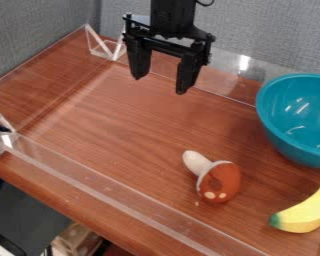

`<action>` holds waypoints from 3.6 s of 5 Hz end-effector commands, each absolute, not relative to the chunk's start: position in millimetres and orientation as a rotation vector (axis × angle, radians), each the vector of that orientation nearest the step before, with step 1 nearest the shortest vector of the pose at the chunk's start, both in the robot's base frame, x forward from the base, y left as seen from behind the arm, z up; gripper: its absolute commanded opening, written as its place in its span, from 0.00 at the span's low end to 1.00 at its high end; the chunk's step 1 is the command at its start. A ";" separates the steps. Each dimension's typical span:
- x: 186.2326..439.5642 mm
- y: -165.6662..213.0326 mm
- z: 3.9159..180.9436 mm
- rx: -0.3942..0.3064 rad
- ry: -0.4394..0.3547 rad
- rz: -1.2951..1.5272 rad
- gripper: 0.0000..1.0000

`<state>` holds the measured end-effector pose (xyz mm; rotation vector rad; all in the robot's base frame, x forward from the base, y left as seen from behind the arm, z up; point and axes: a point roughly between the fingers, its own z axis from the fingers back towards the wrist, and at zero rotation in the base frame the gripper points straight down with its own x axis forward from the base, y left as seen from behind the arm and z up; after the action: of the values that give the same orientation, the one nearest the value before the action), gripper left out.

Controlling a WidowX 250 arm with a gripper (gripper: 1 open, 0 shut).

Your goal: Put the mushroom in the blue bowl

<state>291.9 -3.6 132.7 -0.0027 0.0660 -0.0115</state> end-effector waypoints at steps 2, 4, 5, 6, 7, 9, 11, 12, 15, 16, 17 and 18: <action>266.6 -34.1 116.5 -0.021 0.077 -0.068 1.00; 243.3 -78.9 87.3 -0.021 0.022 -0.165 1.00; 242.5 -84.8 72.3 -0.022 0.008 -0.173 1.00; 243.0 -88.1 59.2 -0.035 -0.009 -0.212 1.00; 245.2 -89.6 50.3 -0.037 -0.029 -0.227 1.00; 249.4 -93.1 35.3 -0.041 -0.050 -0.269 0.00; 251.7 -90.2 47.5 -0.010 -0.051 -0.220 0.00; 252.6 -89.0 51.4 0.001 -0.049 -0.199 0.00; 255.3 -89.4 56.8 0.018 -0.055 -0.166 1.00; 258.0 -88.9 50.6 0.010 -0.057 -0.166 1.00; 259.8 -88.3 43.3 0.005 -0.055 -0.163 0.00; 260.9 -87.2 41.7 0.008 -0.052 -0.154 0.00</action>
<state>254.0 -86.3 34.0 0.0158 -0.0171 -0.1566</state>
